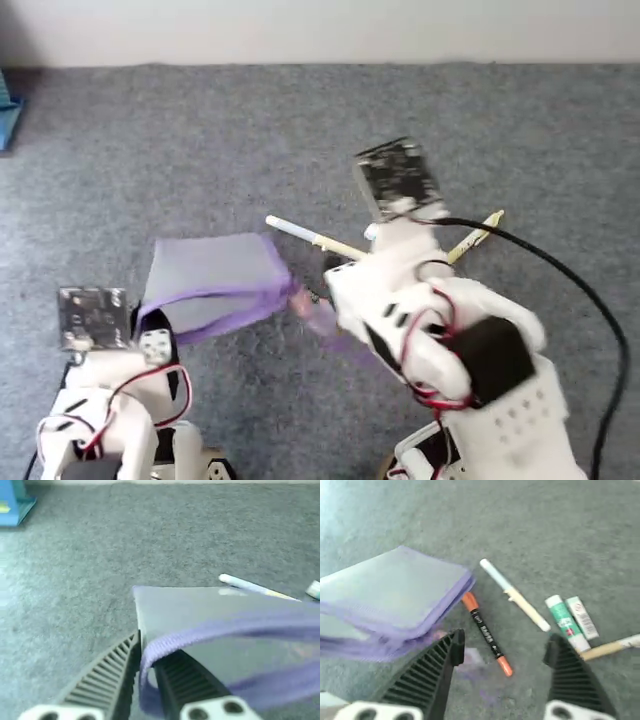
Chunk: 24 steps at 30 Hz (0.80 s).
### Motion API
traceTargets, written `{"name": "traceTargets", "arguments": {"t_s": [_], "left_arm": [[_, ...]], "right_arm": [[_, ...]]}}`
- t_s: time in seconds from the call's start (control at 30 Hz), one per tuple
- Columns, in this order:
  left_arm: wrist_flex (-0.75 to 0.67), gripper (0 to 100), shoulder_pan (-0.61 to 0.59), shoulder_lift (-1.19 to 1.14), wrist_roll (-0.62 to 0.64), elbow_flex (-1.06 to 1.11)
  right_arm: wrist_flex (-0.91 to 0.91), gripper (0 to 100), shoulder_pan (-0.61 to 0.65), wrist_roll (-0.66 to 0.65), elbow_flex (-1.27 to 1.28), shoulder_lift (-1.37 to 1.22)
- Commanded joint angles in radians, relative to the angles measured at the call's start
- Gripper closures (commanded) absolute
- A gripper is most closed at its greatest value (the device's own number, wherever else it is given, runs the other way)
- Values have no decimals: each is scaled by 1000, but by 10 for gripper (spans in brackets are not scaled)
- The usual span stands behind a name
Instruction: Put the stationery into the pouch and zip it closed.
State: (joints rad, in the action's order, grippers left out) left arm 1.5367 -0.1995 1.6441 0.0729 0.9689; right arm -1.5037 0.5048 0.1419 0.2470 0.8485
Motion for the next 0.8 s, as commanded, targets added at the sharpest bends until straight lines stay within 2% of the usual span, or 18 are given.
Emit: {"name": "traceTargets", "arguments": {"t_s": [0.0,0.17,0.33,0.53,0.77], "left_arm": [[-11,989,-60,-126,25,-120],[-11,989,-61,-222,66,-240],[-5,989,-61,-282,115,-309],[-3,988,-68,-325,117,-306],[-9,988,-68,-322,178,-222]], "right_arm": [[-58,714,-108,15,-58,28],[-84,785,-202,15,-8,-15],[-79,794,-208,17,9,-136],[33,796,-208,9,5,-371],[94,794,-209,-216,-106,-639]]}}
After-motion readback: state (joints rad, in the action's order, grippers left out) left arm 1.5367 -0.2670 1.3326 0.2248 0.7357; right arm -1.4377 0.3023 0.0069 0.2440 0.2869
